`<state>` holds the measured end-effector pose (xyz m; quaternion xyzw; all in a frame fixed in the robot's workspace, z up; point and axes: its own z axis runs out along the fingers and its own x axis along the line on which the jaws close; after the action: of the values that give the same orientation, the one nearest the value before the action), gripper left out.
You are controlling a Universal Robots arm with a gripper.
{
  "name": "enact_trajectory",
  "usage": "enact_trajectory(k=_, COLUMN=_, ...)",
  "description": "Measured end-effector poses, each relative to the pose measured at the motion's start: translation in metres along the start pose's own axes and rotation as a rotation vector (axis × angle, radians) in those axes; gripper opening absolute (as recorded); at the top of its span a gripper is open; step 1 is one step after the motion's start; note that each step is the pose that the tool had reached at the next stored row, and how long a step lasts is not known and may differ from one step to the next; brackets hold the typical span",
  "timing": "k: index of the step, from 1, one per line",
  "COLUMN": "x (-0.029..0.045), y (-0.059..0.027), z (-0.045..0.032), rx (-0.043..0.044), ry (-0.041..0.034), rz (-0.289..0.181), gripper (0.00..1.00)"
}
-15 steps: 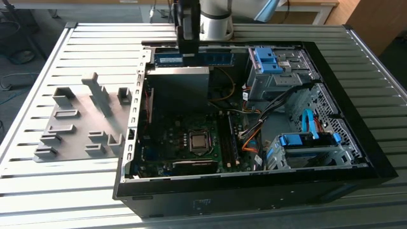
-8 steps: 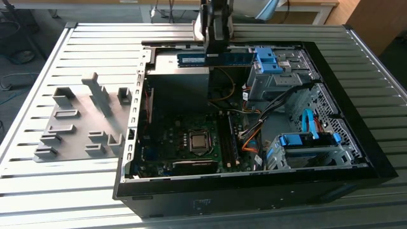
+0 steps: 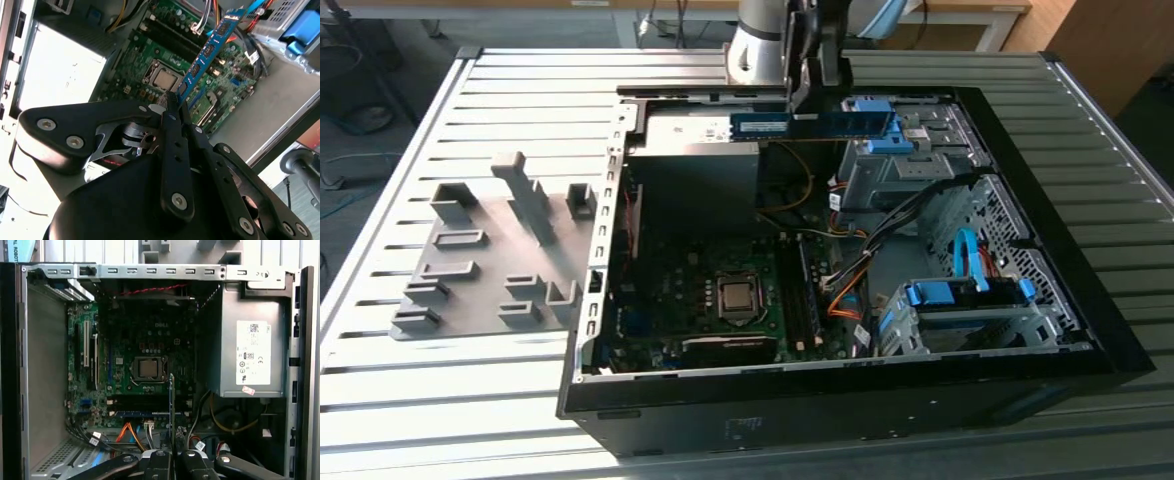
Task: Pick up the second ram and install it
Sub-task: 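Pick up the second ram and move it above second insertion slot, then insert the second ram into the second slot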
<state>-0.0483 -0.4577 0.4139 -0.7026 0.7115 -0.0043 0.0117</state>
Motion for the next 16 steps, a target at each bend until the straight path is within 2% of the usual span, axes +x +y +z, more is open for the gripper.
enact_trajectory(k=11, x=0.0, y=-0.0015, z=0.0, rx=0.0, ry=0.0001, rz=0.001, gripper=0.14)
enact_trajectory(k=13, x=0.0, y=-0.0016, z=0.0001, rx=0.0002, ry=0.0004, rz=0.017, gripper=0.14)
enact_trajectory(k=16, x=0.0, y=-0.0016, z=0.0003, rx=0.0008, ry=0.0016, rz=0.069, gripper=0.14)
